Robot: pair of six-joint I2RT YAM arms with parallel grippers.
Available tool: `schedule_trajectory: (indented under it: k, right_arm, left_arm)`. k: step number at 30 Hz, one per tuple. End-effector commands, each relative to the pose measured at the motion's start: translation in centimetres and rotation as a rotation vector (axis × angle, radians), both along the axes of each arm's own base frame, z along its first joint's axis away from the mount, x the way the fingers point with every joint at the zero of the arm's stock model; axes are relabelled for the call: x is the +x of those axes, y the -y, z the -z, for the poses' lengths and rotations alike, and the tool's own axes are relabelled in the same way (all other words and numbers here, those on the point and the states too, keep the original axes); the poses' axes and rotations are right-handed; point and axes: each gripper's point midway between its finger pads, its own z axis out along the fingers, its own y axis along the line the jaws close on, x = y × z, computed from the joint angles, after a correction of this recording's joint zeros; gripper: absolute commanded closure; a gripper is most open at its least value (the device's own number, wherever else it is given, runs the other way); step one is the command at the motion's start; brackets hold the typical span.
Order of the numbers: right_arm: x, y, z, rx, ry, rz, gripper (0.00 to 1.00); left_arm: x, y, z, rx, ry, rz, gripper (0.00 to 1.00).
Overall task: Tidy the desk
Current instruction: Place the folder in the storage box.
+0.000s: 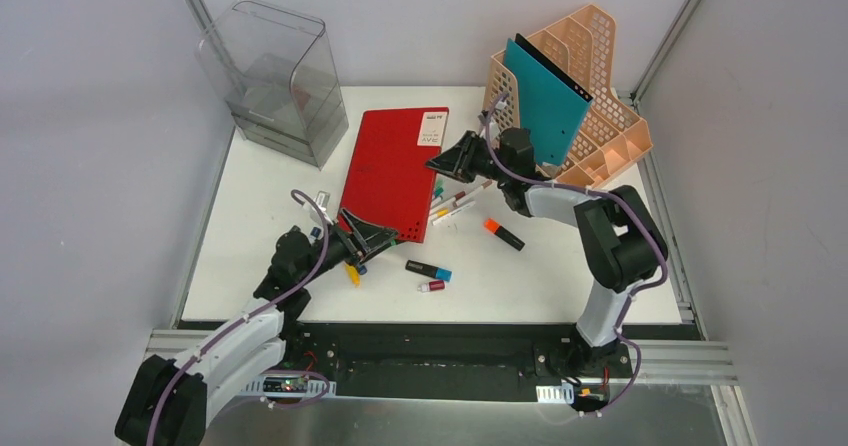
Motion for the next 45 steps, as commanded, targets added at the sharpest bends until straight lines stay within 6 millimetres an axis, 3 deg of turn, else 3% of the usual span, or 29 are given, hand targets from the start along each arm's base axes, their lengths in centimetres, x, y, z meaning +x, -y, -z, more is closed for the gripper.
schedule_trajectory:
  k: [1,10,17,28,37,45]
  right_arm:
    - [-0.8,1.3,-9.8,0.100,0.312,-0.086,1.00]
    - [-2.2,5.6,-16.0,0.123,0.482,-0.143,1.00]
    - [-3.1,10.1,-21.4,0.169,0.594,-0.116,1.00]
    - [-3.4,18.4,-27.8,0.255,0.683,-0.021,1.00]
    - [-3.5,25.4,-32.2,0.216,0.760,0.150,1.00]
    - [-2.3,31.6,-37.7,0.115,0.873,0.329,1.00]
  left_arm:
    - [-1.1,0.3,-2.3,0.053,0.168,0.072,0.22]
    - [-1.5,0.5,-6.9,0.094,0.389,0.110,0.18]
    - [-1.3,0.5,-8.9,0.081,0.483,0.102,0.18]
    - [-0.4,0.8,-8.4,0.062,0.478,0.090,0.18]
    - [0.0,1.1,-7.7,0.066,0.478,0.098,0.18]
    - [-0.2,1.0,-7.7,0.078,0.495,0.099,0.18]
